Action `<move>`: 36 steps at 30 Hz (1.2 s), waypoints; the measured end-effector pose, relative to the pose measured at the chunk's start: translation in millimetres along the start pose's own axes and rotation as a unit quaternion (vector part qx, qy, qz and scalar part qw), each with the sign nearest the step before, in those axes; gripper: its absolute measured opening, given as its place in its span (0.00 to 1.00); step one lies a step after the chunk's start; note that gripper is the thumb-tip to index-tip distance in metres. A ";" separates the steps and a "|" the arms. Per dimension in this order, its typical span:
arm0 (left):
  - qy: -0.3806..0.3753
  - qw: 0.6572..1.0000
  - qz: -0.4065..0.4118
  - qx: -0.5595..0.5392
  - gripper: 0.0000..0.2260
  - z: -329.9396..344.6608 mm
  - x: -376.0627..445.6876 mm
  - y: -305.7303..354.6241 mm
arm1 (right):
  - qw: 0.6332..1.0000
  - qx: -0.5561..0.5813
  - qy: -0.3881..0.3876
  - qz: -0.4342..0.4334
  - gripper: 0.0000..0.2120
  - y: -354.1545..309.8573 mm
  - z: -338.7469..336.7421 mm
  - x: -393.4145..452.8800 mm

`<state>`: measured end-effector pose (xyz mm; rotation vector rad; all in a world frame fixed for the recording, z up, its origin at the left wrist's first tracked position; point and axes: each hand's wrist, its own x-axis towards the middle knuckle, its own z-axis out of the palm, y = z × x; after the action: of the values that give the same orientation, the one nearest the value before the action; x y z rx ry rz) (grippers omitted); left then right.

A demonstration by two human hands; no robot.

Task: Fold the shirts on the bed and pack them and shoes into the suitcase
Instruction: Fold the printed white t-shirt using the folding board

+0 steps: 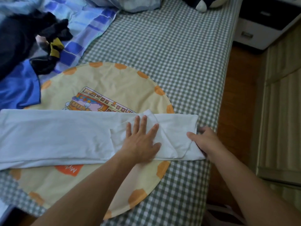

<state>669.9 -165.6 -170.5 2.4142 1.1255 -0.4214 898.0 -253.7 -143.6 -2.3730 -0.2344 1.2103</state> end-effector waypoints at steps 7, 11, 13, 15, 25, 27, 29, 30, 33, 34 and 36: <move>0.248 0.763 -0.227 -0.552 0.13 -51.6 -103.8 -54.7 | 0.982 0.072 -0.163 -0.064 0.15 -52.2 -6.2 -47.5; 0.184 0.597 -0.266 -0.735 0.11 -64.8 -138.2 -104.4 | 0.960 0.078 -0.234 -0.133 0.17 -103.2 33.4 -98.4; 0.136 0.538 -0.272 -0.786 0.12 -68.9 -138.2 -113.5 | 0.958 0.074 -0.239 -0.142 0.17 -126.0 77.3 -120.7; 0.094 0.512 -0.272 -0.809 0.14 -68.7 -130.5 -115.6 | 0.954 0.089 -0.255 -0.130 0.22 -135.9 126.6 -136.1; 0.117 0.743 -0.372 -0.544 0.10 -27.3 -99.1 -109.0 | 0.855 -0.320 0.082 -0.400 0.20 -75.1 171.1 -94.4; 0.115 0.785 -0.366 -0.487 0.08 -25.7 -100.7 -112.0 | 0.816 -0.387 0.057 -0.425 0.25 -69.8 174.2 -77.4; 0.078 0.833 -0.348 -0.424 0.08 -26.5 -102.7 -113.9 | 0.785 -0.453 0.020 -0.422 0.28 -60.9 179.1 -61.3; 0.061 0.868 -0.336 -0.361 0.08 -26.8 -103.6 -113.6 | 0.770 -0.470 0.018 -0.431 0.28 -56.2 179.9 -56.0; 0.194 0.952 -0.224 -0.079 0.13 -25.3 -99.2 -105.5 | 0.746 -0.475 0.043 -0.464 0.29 -48.8 182.1 -51.0; 0.251 0.954 -0.159 -0.037 0.16 -23.5 -91.5 -99.7 | 0.742 -0.469 0.057 -0.475 0.29 -48.5 183.9 -51.2; 0.266 0.962 -0.042 -0.036 0.22 -18.5 -69.2 -86.3 | 0.730 -0.457 0.086 -0.501 0.29 -46.7 188.3 -51.6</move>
<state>561.3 -151.4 -146.3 2.4886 1.4312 0.2661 719.3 -169.6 -179.3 -2.2925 -2.1208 0.2871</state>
